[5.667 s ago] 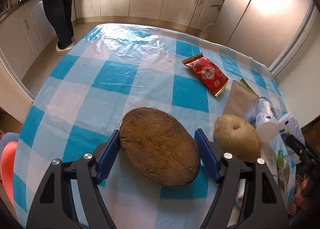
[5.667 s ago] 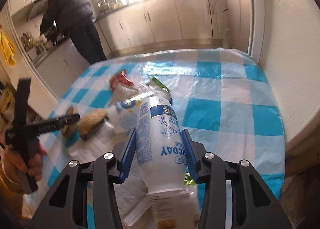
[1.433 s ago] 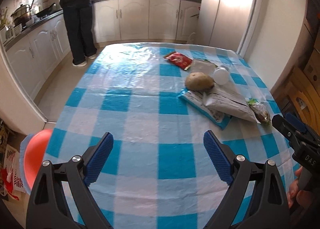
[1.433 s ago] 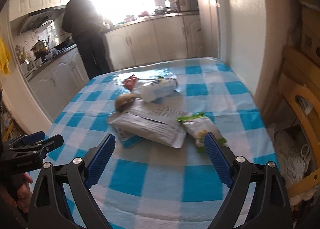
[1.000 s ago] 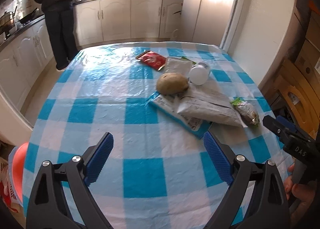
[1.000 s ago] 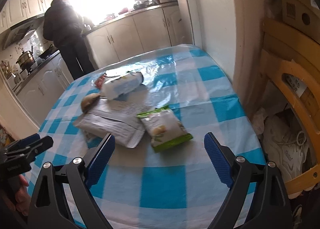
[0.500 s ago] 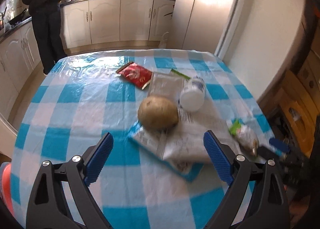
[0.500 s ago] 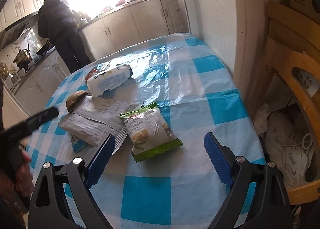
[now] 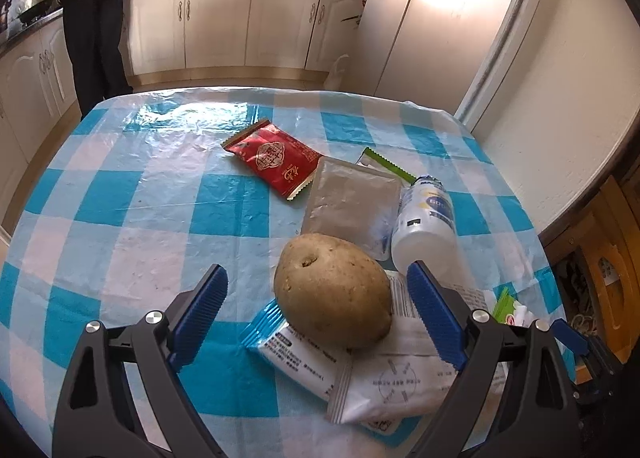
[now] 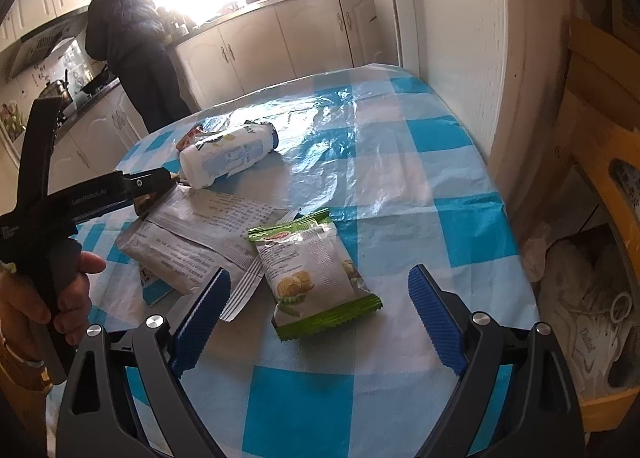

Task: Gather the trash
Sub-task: 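Grasp the potato with the left tool while the right tool grasps the green-trimmed snack bag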

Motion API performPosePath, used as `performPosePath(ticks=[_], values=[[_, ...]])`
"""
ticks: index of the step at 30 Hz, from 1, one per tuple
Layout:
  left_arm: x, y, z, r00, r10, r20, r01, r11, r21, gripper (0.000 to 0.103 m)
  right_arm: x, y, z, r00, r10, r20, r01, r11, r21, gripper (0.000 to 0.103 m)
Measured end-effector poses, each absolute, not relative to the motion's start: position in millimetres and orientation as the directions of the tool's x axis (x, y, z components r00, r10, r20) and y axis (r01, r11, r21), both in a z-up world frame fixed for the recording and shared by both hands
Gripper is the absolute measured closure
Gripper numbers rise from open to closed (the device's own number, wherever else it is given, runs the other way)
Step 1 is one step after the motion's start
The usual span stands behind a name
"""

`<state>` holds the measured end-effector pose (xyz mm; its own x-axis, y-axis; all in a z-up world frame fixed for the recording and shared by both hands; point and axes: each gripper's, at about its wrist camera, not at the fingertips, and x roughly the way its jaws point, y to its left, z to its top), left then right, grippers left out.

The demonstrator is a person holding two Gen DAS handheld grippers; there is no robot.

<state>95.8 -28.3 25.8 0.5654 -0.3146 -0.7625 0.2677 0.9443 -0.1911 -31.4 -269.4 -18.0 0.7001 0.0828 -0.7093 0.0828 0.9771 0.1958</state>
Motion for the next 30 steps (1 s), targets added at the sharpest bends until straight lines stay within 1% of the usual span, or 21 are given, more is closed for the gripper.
performPosePath(ticks=[1,2,4,5,6,7,8,10,13,16,22,30], values=[[96.7,-28.6,25.2,0.567,-0.314,-0.761,0.270,0.944,-0.188,0.015,-29.4,-268.5,-18.1,0.698,0.076,-0.712,0.083,0.979,0.186,0.013],[97.6,-29.4,24.5,0.568,-0.311,-0.762,0.271,0.945,-0.184,0.021,-28.2,-267.7,-18.2,0.696,0.074,-0.714,0.083,0.980,0.182,0.013],[99.8,-30.4,22.3,0.563,-0.310,-0.766,0.269,0.945,-0.185,0.026,-25.8,-266.6,-18.9,0.693,0.073,-0.717,0.078,0.981,0.175,0.014],[101.0,-30.7,21.1,0.559,-0.314,-0.768,0.270,0.944,-0.189,0.027,-25.6,-266.7,-19.2,0.692,0.073,-0.718,0.077,0.982,0.174,0.014],[102.0,-31.2,19.7,0.557,-0.312,-0.770,0.270,0.944,-0.188,0.027,-25.3,-266.9,-19.5,0.691,0.071,-0.719,0.078,0.982,0.172,0.016],[102.6,-31.5,19.1,0.558,-0.310,-0.770,0.269,0.945,-0.186,0.029,-24.6,-267.1,-20.2,0.688,0.075,-0.721,0.074,0.982,0.173,0.028],[102.9,-31.5,18.6,0.556,-0.315,-0.769,0.272,0.943,-0.190,0.031,-23.9,-267.1,-21.0,0.684,0.078,-0.725,0.073,0.982,0.175,0.036],[103.6,-32.3,18.0,0.553,-0.327,-0.766,0.280,0.939,-0.199,0.034,-23.4,-268.2,-22.7,0.677,0.085,-0.731,0.075,0.980,0.184,0.040],[103.9,-33.2,17.3,0.553,-0.336,-0.762,0.289,0.936,-0.203,0.036,-23.0,-270.9,-24.7,0.672,0.096,-0.735,0.077,0.977,0.197,0.041],[103.4,-32.9,16.1,0.546,-0.358,-0.758,0.293,0.929,-0.228,0.041,-22.1,-271.8,-26.5,0.665,0.099,-0.741,0.078,0.977,0.200,0.045],[101.4,-31.4,15.4,0.551,-0.367,-0.749,0.292,0.926,-0.239,0.041,-22.5,-270.6,-27.3,0.660,0.101,-0.744,0.071,0.978,0.195,0.052],[98.7,-29.4,17.2,0.560,-0.369,-0.742,0.283,0.927,-0.247,0.043,-26.1,-270.0,-26.8,0.662,0.120,-0.740,0.059,0.976,0.211,0.059]])
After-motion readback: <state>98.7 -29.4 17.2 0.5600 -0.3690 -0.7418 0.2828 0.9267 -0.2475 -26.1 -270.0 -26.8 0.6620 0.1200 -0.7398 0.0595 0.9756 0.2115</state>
